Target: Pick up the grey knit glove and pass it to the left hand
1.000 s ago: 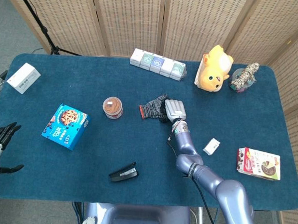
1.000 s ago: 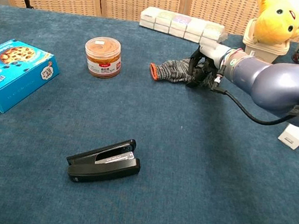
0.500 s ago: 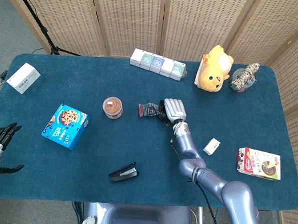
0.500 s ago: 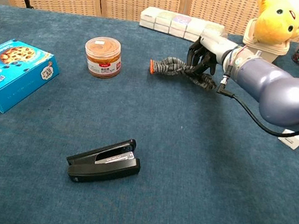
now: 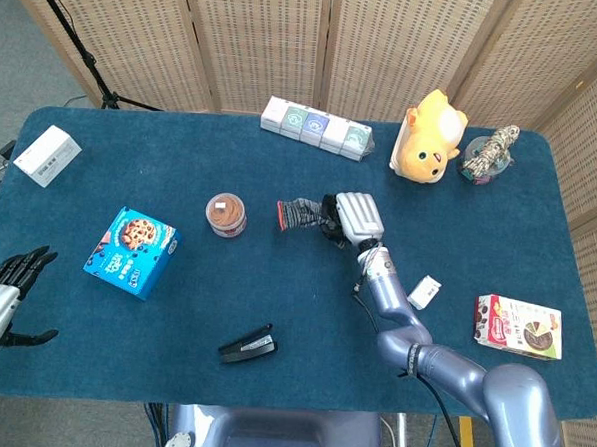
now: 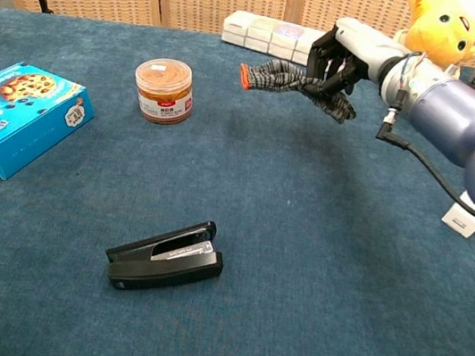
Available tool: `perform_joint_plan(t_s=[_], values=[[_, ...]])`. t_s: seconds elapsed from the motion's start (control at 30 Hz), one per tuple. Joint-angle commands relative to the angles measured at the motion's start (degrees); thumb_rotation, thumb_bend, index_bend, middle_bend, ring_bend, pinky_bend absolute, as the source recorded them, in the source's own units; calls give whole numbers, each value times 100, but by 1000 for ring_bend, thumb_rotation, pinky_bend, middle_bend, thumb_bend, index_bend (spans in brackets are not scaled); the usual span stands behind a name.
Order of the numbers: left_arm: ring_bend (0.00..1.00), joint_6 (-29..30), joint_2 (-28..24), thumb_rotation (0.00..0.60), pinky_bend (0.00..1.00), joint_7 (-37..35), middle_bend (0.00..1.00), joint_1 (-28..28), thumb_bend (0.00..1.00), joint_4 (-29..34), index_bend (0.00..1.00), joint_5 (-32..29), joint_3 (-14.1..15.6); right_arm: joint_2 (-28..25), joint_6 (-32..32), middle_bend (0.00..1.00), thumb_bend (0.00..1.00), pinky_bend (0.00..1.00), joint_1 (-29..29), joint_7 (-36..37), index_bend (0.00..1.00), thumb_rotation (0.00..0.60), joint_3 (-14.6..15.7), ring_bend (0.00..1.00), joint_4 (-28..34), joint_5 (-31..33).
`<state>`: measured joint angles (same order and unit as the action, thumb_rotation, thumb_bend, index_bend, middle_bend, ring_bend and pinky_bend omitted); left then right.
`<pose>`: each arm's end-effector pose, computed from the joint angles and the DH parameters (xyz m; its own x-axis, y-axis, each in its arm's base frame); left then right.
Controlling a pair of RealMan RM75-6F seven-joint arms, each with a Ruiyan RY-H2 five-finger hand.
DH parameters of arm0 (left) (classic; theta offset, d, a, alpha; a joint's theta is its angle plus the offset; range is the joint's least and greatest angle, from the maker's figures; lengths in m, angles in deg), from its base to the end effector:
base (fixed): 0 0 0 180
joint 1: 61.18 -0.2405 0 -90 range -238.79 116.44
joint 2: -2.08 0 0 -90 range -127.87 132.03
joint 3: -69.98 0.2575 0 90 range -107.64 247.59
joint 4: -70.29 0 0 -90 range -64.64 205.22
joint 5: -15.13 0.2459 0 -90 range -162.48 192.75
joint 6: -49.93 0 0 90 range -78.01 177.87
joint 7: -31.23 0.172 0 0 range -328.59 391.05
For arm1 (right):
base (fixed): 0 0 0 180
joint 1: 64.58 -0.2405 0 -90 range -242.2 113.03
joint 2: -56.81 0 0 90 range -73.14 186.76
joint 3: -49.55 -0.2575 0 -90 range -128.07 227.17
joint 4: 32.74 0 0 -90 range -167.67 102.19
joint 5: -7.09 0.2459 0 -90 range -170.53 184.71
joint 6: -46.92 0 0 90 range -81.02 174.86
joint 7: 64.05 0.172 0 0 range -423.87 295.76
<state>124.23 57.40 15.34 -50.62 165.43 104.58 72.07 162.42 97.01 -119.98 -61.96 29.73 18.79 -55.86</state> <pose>-0.3262 0.2183 0.1286 0.2601 0.2467 0.9335 0.9655 -0.0824 -0.2472 -0.1007 -0.4848 -0.0816 0.1836 -0.1736 0.9675 -0.9516 -0.2783 0.1307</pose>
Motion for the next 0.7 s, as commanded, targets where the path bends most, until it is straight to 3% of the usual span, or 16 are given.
perform_joint_plan(t_s=[0.03,0.23,0.4,0.7], values=[[0,-161,76,600,0,-44,0,189,24,-24,0,106,-60,-678,331,581,433,608,391,-170,588,600,186,496,1153,-270],[0,-817,104,600,0,-388,0,799,23,149,0,631,2,-1139,427,582,434,608,599,-650,589,600,270,496,2462,-159],[0,-1007,299,600,0,-804,0,1396,18,-14,0,1272,-64,-1260,487,582,435,608,622,-1042,590,600,199,496,3228,148],[0,-1651,483,600,0,-1411,0,2311,0,-3,0,1653,-43,-1219,644,582,443,608,473,-1679,587,600,-7,496,3876,779]])
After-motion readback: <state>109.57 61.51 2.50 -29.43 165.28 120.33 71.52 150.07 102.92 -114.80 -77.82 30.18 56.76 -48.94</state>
